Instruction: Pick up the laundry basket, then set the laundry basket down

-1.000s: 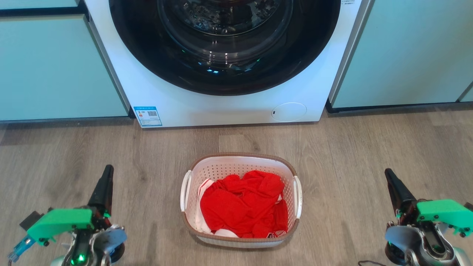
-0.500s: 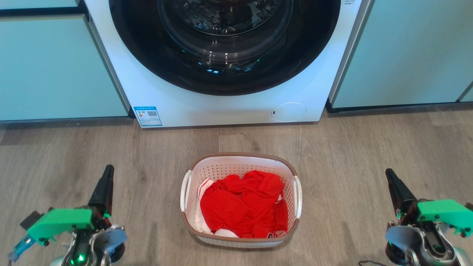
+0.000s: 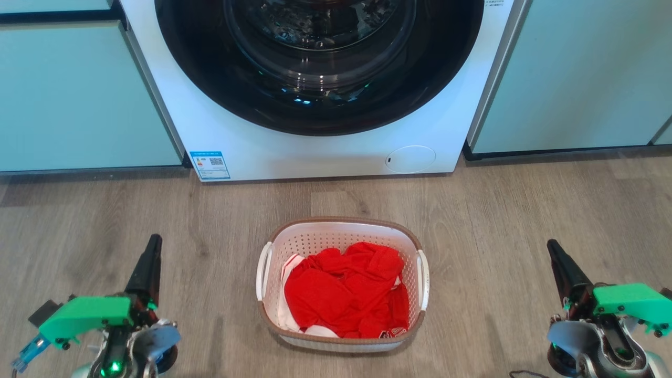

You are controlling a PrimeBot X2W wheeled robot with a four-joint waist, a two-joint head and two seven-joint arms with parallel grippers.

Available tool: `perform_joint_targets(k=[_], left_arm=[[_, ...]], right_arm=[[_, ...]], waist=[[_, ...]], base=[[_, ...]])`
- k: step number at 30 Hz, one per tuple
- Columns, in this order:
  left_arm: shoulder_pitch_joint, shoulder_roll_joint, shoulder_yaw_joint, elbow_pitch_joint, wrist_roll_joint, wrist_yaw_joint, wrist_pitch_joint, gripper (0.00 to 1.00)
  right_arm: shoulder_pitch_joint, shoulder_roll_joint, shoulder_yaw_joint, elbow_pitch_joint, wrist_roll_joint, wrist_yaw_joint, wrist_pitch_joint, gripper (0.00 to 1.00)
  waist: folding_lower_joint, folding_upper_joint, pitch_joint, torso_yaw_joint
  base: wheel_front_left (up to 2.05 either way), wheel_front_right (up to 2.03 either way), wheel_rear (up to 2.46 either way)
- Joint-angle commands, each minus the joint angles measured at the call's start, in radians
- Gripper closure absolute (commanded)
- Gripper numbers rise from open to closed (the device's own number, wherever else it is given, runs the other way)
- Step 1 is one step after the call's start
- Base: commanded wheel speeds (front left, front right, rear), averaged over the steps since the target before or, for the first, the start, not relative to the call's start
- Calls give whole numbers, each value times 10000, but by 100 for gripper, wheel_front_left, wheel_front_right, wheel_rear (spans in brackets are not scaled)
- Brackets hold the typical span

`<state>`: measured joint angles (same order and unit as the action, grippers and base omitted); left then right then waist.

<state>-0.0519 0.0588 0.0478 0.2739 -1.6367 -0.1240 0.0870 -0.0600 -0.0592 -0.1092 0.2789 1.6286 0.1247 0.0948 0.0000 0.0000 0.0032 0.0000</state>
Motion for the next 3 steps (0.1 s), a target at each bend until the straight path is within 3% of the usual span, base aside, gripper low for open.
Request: perform_joint_targets(k=[1,3], left_arm=[[-539,96,410,-299,73,-67,62,100],[-540,92,416,-298,79,-67,68,100]], right_arm=[[-462,-46,138,-352,-48,60,36,100],[-463,-42,133,-351,-52,60,40,100]], waist=[[0,0,0,0],[0,0,0,0]], base=[[0,0,0],[0,0,0]])
